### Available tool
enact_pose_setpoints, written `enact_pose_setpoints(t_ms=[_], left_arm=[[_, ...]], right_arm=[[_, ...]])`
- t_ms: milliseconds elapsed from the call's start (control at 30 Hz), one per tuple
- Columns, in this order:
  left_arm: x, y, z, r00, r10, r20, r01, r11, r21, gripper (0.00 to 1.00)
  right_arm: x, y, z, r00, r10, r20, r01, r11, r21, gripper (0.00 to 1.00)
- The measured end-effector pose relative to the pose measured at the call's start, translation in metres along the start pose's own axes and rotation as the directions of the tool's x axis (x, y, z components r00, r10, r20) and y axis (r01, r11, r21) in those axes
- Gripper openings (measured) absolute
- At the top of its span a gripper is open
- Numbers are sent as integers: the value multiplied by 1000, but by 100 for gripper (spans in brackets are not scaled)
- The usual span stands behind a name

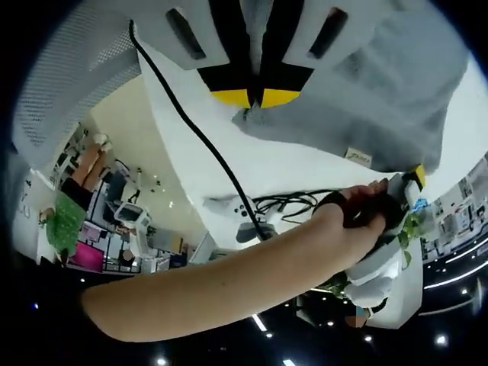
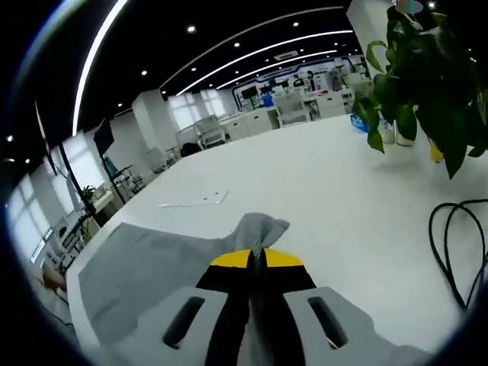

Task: Fold the towel on the table until its edges align and the towel forms a compact rectangular stack.

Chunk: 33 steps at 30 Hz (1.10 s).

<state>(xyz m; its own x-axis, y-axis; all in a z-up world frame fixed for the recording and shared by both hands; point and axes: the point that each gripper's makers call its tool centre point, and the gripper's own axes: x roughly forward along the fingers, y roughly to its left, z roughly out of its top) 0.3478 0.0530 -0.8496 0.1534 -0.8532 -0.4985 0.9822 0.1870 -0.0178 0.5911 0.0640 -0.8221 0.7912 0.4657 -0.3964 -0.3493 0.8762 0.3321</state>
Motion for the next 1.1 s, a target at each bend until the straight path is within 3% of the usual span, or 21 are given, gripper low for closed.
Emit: enact_pose_setpoints(t_ms=[233,433,600,733,900,1100], left_arm=[[-29,1,10,999,34,32,-34,999,1,2],[-59,2,17,992,92,86,-86,994,-69,2],[-84,-3,22,988,105,109,-101,994,-46,2],[-108,-1,29,979,137,153,-125,988,-87,2],[-135,3,26,970,172,175,-150,980,-132,2],[-164,7,32,952,223,212,-194,970,-148,2]], right_arm=[[-7,20,27,999,28,41,-30,998,48,2],[-9,42,46,995,66,71,-71,995,70,2],[-8,68,57,991,112,73,-116,992,53,2],[-6,83,68,987,133,91,-139,988,64,2],[-3,108,76,980,181,86,-187,980,68,2],[-1,130,87,972,212,100,-219,973,71,2]])
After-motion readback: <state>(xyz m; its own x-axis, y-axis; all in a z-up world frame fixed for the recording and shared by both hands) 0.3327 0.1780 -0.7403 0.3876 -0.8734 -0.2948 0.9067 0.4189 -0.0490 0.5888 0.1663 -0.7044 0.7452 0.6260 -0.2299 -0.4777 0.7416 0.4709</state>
